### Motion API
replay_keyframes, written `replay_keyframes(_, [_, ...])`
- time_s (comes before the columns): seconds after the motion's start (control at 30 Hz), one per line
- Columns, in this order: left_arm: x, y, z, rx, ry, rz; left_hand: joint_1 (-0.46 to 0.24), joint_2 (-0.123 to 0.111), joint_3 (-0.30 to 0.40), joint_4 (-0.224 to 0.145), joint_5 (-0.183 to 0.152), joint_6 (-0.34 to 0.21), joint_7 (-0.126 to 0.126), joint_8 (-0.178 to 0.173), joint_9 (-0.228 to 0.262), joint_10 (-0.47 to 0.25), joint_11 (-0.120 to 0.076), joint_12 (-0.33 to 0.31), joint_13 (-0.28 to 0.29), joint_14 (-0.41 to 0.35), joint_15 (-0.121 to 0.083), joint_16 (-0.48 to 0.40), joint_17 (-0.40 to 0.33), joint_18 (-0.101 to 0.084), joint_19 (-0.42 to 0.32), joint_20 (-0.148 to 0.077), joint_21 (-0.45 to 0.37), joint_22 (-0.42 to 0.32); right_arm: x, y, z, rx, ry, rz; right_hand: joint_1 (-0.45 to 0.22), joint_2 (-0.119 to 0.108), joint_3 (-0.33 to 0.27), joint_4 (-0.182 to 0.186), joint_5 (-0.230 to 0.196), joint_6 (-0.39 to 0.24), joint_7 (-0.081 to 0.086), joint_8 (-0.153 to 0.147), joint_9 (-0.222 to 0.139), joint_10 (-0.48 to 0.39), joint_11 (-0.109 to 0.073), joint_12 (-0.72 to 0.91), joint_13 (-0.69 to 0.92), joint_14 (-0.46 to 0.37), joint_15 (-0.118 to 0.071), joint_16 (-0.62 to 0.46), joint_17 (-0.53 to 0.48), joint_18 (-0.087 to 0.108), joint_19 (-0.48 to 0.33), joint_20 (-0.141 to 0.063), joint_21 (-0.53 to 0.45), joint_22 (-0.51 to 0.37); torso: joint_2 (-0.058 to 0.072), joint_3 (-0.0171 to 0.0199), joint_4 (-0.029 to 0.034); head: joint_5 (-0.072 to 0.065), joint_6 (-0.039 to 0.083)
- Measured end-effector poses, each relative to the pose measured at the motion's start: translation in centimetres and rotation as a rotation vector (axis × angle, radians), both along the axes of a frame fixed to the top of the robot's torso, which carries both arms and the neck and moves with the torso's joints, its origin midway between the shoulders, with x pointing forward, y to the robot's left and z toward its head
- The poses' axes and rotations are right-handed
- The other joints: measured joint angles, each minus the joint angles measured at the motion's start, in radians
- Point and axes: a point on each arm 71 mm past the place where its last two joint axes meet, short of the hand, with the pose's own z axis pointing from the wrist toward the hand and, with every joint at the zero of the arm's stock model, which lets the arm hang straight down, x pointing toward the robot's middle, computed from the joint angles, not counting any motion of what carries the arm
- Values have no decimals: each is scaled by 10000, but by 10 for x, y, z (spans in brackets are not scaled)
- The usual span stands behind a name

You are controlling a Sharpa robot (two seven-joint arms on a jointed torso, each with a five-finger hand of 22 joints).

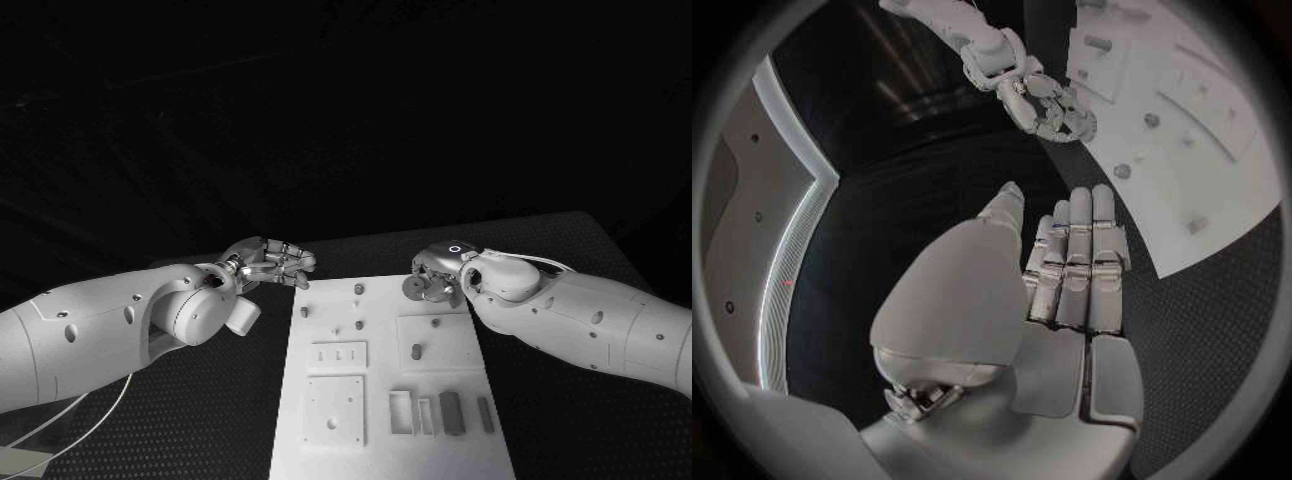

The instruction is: Assemble the parts on the task board

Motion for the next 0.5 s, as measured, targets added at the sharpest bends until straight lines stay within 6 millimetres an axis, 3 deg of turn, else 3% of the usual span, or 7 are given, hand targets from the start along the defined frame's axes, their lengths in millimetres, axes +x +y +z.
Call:
replay_keyframes(0.33, [0,0,0,5,6,5,0,0,0,0,0,0,0,0,-1,0,0,0,8,0,0,0,-1,-49,0,0,0,-1,0,3,-2,-8,-110,12,-180,-168,16,373,0,18,-18,22,-3,36,36,104,-93,0,0,0,-1,0,0,2,0,0,0,1,0,14,-23])
replay_keyframes(0.5, [0,0,0,5,8,-1,0,0,0,0,0,0,0,-39,-1,0,0,0,7,0,0,0,8,-51,0,0,0,-1,1,4,-2,1,-125,21,-228,-117,55,412,0,38,-9,59,-2,37,35,107,-138,0,0,0,-1,-1,-4,7,38,0,0,0,0,15,-24])
